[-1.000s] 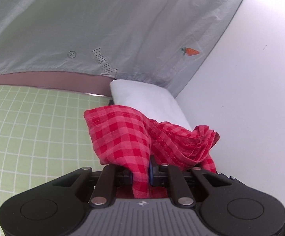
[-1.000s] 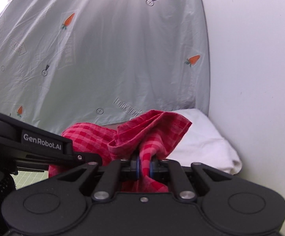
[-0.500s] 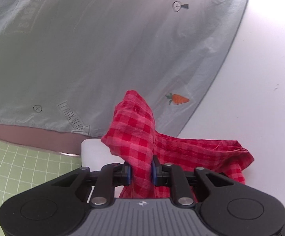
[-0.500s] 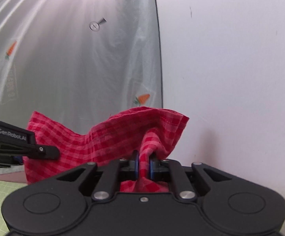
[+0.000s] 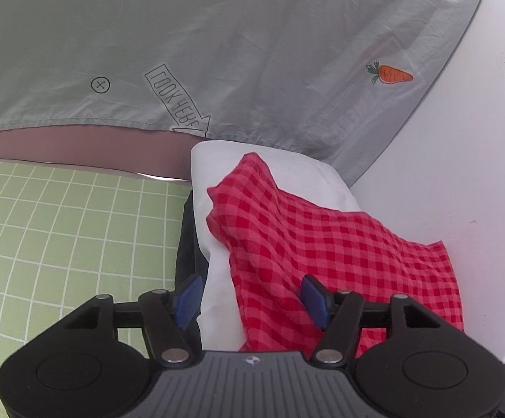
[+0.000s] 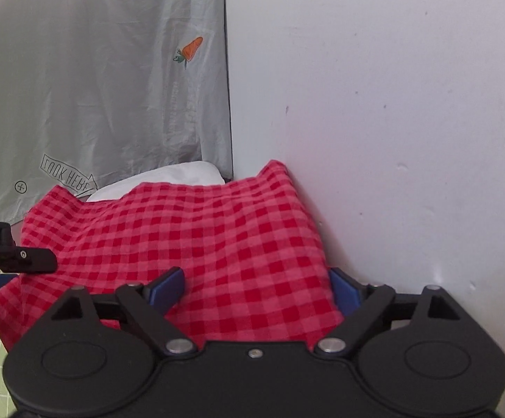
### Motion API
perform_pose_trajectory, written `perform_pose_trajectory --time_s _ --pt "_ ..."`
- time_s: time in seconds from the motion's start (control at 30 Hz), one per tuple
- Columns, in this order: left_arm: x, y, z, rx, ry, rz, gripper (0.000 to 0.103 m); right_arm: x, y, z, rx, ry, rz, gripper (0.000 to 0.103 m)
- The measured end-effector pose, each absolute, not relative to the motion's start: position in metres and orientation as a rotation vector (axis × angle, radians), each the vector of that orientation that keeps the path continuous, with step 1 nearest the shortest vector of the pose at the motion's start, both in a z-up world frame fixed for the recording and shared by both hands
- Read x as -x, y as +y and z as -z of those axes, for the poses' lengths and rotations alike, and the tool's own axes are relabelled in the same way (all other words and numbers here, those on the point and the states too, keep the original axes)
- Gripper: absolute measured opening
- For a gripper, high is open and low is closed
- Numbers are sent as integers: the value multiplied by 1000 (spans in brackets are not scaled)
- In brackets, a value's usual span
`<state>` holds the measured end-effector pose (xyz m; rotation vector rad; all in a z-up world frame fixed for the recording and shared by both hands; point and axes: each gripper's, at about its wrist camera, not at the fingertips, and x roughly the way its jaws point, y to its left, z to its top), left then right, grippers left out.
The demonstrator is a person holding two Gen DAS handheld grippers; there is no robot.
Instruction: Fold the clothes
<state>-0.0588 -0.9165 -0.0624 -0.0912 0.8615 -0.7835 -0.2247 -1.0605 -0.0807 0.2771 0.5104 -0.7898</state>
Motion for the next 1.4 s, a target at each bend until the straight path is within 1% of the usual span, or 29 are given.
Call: perform_pose_trajectory --time_s 0.1,0.2,0.23,0.27,0.3,0.33,0.37,0.4,0.43,0.47,0.5,0.53,0.63,0.7,0.87,1.0,1.1,1.13,1.17,1.2,1.23,1.27,1.33,1.37,1.4 --pt "64 -918 65 84 859 832 62 226 -1062 88 -360 516 759 89" --pt "70 -925 66 43 852 845 62 228 -1077 95 -528 506 717 89" --pt "71 -926 66 35 851 837 62 227 -1081 97 -573 508 704 87" --pt "71 -928 66 27 849 829 60 226 -1085 100 -610 502 698 81" --pt "71 -929 66 19 848 821 58 225 -1086 100 -627 491 691 66" --pt "71 -930 66 11 846 814 51 225 -1087 100 -641 479 684 51" --pt "72 -931 66 3 844 806 43 224 -1085 97 -628 471 684 43" --pt "72 -933 66 -5 843 798 40 223 -1082 94 -606 468 676 33" --pt "72 -932 66 -9 841 792 35 222 -1079 90 -584 466 670 26" --pt "71 -931 64 -9 840 787 29 221 -1075 86 -563 464 665 24" --pt "71 -930 61 -6 839 782 28 220 -1072 83 -547 461 659 21" --pt "71 -928 58 -8 833 778 24 219 -1069 77 -522 452 651 18" --pt "74 -924 41 -35 790 789 6 212 -1060 57 -427 437 646 10" --pt "75 -925 29 -32 760 801 5 212 -1054 43 -349 428 640 9" --pt "59 -927 6 55 719 826 2 201 -1057 14 -274 350 593 8" --pt "49 -927 -25 102 615 818 2 192 -1066 -18 -213 254 573 8" --pt "42 -926 -44 159 555 827 3 188 -1073 -31 -192 203 561 8" --pt "41 -929 -47 149 551 832 3 186 -1075 -32 -194 206 561 9" --pt "41 -934 -44 120 554 818 10 181 -1078 -26 -194 239 568 11" --pt "40 -939 -38 85 561 793 12 176 -1080 -18 -193 277 577 18" --pt "38 -944 -29 45 583 766 21 172 -1081 -7 -192 320 601 33" --pt "36 -949 -18 2 615 737 30 169 -1082 5 -189 363 628 37" --pt "34 -952 2 -56 669 687 39 171 -1074 27 -157 437 677 43" --pt "35 -950 11 -68 685 672 41 172 -1070 38 -139 473 700 46" --pt "36 -948 19 -80 701 656 43 176 -1064 43 -128 482 718 56"
